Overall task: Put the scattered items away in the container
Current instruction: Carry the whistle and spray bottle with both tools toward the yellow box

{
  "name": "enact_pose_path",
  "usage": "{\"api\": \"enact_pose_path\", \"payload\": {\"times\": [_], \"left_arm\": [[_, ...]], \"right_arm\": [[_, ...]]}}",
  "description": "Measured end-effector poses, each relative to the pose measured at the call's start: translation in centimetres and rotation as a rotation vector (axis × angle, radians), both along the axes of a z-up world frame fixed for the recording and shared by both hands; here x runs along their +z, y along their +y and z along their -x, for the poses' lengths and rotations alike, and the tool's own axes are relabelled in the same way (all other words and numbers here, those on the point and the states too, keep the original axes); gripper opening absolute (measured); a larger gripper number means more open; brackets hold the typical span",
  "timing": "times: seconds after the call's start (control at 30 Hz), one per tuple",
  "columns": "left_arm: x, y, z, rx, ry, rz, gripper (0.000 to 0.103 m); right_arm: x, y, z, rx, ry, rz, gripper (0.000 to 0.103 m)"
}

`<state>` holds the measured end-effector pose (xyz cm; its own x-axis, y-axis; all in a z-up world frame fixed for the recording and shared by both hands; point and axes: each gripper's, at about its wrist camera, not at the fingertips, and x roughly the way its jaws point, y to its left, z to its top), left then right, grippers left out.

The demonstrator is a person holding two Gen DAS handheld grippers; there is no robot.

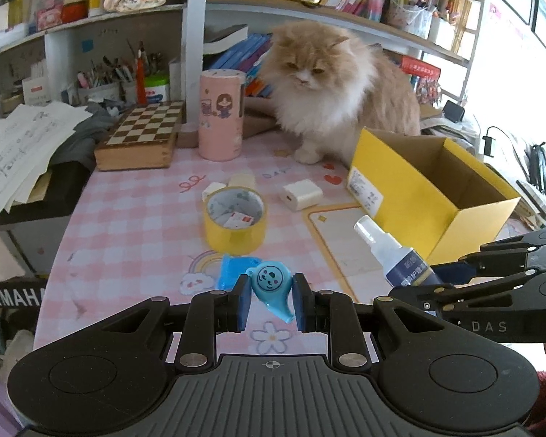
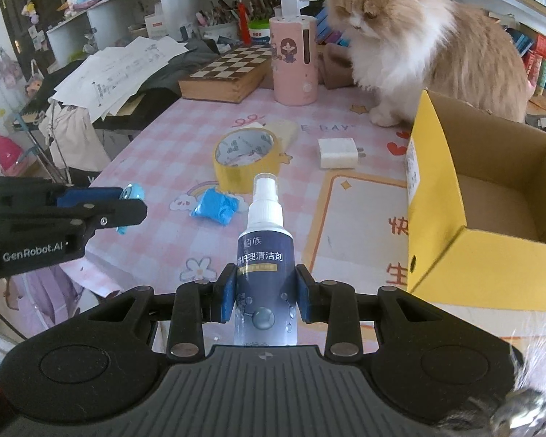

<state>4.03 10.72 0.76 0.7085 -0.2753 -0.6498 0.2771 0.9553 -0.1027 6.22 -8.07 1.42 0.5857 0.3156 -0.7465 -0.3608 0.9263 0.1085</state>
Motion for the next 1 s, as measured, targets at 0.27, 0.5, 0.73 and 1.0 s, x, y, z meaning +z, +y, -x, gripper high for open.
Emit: {"api": "enact_pose_path", "payload": {"times": [0.27,0.5,0.73,1.0], "left_arm": [[0.5,-3.9,1.8,-0.032,-0.010,-0.012,0.023],[0.5,-8.0,2.7,-0.097,-0.004,-0.034,0.023],[0.2,-12.2,3.3,-0.183,0.006,-0.044,0.023],[-0.1,-16.7,3.9,-0.277,0.008,-0.045,0.023]], "right_arm": [[0.3,-4.0,2.2,-0.027,-0.008,-0.019,0.031],[0.3,-7.5,4.0,-0.064,-0.013,-0.019,0.031],[0.1,-11.6,5.8,-0.136,-0.010,-0.022,0.031],[-0.2,-15.9,7.8,-0.221,0.000,-0.020,0.031]]}}
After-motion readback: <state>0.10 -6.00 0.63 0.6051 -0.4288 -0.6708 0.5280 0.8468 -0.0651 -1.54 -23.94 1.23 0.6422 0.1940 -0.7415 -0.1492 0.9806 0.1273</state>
